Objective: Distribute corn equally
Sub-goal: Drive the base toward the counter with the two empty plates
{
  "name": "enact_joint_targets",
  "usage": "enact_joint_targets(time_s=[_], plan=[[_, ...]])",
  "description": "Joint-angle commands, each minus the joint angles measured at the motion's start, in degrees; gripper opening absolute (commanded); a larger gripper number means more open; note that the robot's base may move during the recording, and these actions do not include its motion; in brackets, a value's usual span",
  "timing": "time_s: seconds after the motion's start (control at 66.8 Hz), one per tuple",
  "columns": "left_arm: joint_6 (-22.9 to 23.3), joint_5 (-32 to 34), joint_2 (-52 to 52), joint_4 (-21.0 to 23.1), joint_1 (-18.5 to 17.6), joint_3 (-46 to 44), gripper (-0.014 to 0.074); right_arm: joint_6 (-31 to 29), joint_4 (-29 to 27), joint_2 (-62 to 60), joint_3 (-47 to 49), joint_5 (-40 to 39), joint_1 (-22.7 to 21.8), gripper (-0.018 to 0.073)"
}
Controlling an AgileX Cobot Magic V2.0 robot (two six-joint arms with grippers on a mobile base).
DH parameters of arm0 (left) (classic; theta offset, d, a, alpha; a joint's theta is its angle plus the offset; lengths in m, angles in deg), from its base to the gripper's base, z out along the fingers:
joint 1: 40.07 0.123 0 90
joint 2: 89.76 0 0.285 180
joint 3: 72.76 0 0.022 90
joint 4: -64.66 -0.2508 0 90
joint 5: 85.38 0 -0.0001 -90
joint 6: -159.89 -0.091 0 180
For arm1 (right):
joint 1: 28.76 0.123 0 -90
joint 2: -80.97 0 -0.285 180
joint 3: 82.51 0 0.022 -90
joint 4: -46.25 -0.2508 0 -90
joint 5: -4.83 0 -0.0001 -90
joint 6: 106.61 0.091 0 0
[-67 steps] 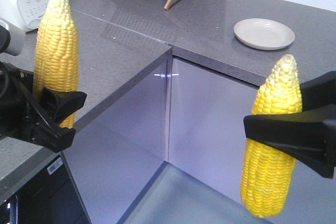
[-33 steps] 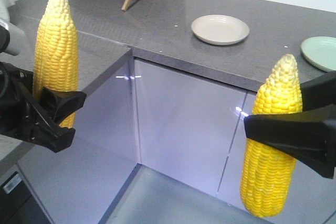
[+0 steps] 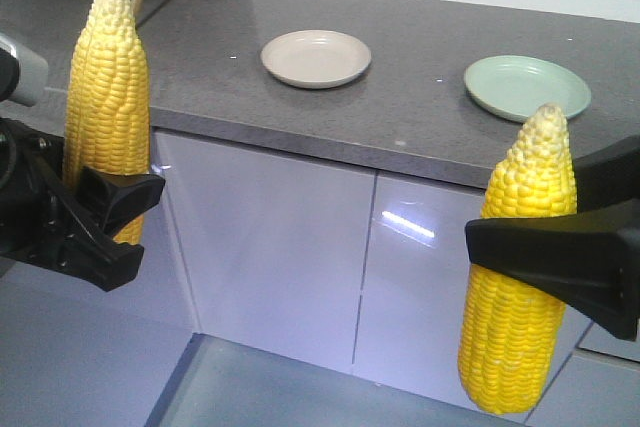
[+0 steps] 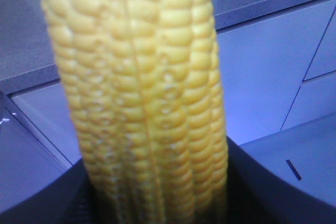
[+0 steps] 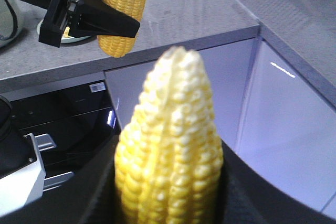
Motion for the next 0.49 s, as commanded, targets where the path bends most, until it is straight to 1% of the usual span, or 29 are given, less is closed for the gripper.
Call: enact_joint_targets(time_s=[0.0,0.479], plan=[[-0.03,3.85,0.82,-0.55,-0.23,-1.50,0.0258,-0.68,-3.26,-0.36,1.30,-1.78,-0.14,0.0162],[-0.03,3.85,0.82,-0.55,-0.23,-1.50,0.0258,-0.68,-3.26,-0.36,1.30,-1.78,-0.14,0.0162]])
